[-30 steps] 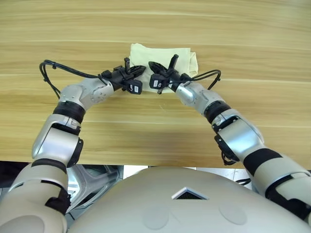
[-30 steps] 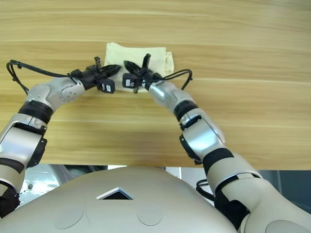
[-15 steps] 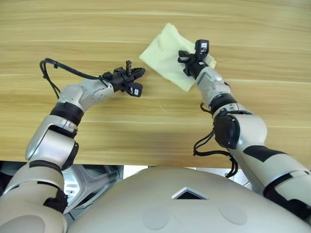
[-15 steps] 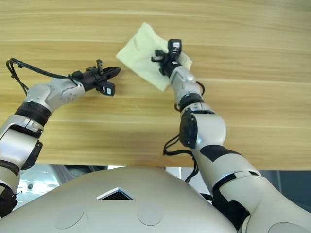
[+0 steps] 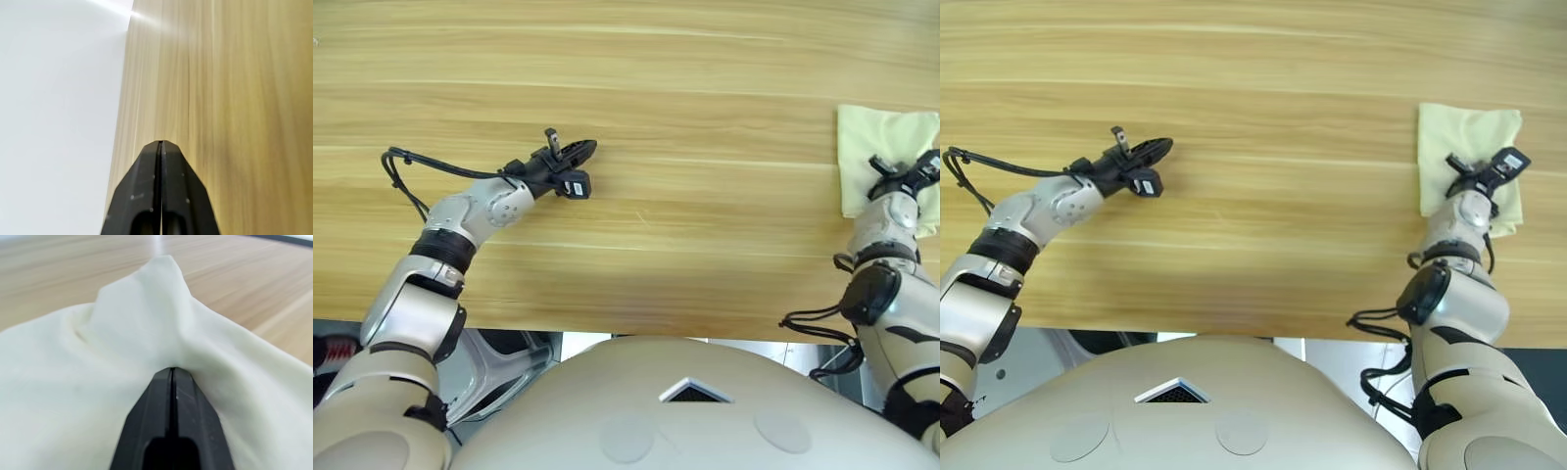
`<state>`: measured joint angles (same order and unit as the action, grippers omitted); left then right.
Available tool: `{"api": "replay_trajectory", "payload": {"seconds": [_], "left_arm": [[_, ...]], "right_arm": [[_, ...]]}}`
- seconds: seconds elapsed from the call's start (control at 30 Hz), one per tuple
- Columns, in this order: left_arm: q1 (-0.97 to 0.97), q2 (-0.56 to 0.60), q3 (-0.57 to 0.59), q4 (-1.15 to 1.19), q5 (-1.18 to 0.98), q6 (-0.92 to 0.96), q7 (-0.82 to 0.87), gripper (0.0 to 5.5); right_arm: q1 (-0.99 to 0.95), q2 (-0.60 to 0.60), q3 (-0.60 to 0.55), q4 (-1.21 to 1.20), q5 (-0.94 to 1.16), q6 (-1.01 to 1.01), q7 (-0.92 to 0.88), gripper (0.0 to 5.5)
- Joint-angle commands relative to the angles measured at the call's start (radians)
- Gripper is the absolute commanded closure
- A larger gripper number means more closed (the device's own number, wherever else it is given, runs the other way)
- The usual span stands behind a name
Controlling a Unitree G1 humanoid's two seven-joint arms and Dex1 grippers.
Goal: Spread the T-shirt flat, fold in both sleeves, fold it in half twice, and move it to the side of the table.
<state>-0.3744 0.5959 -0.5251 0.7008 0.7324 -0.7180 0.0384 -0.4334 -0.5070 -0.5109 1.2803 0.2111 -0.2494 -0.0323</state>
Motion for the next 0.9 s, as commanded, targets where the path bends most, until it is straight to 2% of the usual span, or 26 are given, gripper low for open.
{"api": "replay_trajectory", "payload": {"seconds": [0.03, 0.3, 0.47, 0.67, 0.73, 0.8, 0.9], "left_arm": [[0.086, -0.008, -0.025, 0.038, -0.003, 0.000, -0.022, 5.50], [0.084, -0.009, -0.011, 0.042, -0.030, -0.011, -0.014, 5.50], [0.045, -0.024, 0.014, 0.074, -0.053, -0.032, 0.025, 5.50], [-0.014, -0.064, 0.127, 0.183, -0.286, -0.197, -0.031, 5.50], [-0.020, -0.097, 0.170, 0.223, -0.433, -0.264, -0.132, 5.50], [-0.012, -0.135, 0.210, 0.267, -0.595, -0.301, -0.285, 5.50], [0.012, -0.180, 0.265, 0.324, -0.800, -0.293, -0.570, 5.50]], "right_arm": [[0.055, 0.012, 0.039, 0.049, -0.040, 0.007, 0.064, 5.47], [-0.022, -0.006, 0.137, 0.009, -0.121, -0.169, 0.128, 5.47], [-0.061, -0.043, 0.155, -0.042, -0.128, -0.274, 0.135, 5.47], [-0.078, -0.047, 0.238, -0.219, -0.246, -0.418, 0.000, 5.47], [-0.046, -0.024, 0.318, -0.351, -0.354, -0.467, -0.040, 5.47], [-0.007, 0.017, 0.433, -0.476, -0.424, -0.513, 0.035, 5.47], [0.126, 0.042, 0.706, -0.631, -0.398, -0.606, 0.394, 5.47]]}}
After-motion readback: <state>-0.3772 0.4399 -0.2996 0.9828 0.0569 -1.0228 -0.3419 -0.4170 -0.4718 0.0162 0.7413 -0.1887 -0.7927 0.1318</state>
